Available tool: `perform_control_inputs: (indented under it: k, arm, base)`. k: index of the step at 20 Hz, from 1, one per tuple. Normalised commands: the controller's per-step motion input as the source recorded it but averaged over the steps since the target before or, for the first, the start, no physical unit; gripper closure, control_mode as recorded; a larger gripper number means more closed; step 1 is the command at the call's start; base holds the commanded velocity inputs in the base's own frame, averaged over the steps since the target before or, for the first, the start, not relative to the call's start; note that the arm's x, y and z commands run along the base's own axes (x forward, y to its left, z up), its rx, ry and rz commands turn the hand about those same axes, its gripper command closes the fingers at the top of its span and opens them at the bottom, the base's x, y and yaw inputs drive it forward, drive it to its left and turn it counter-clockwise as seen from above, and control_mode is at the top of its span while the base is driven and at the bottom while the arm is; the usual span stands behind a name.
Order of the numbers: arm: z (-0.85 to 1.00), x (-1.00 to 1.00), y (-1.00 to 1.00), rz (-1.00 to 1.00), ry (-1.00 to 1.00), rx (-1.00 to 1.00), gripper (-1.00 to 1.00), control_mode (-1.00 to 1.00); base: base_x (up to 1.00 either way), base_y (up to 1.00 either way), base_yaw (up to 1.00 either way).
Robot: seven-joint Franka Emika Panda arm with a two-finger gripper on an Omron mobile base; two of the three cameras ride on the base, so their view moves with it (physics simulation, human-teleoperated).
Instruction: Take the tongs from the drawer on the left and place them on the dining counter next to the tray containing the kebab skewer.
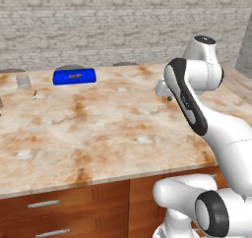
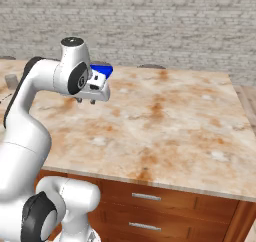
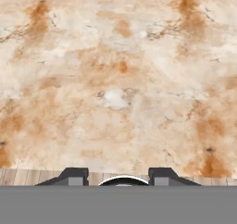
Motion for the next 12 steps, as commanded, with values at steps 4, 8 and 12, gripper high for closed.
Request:
perform_control_inputs:
  k: [4, 8, 12]
  arm:
    - [-0.03, -0.05, 0.00, 0.00, -0.08, 0.00, -1.00, -1.00]
    - [0.00, -0.28, 0.20, 0.02, -0.15, -0.05, -1.00, -1.00]
    - [0.00, -0.34, 0.28, 0.04, -0.23, -0.10, -1.00, -1.00]
  base:
    - [0.00, 0.00, 0.00]
    - [0.00, 0.00, 0.00]
    - [0.00, 0.00, 0.00]
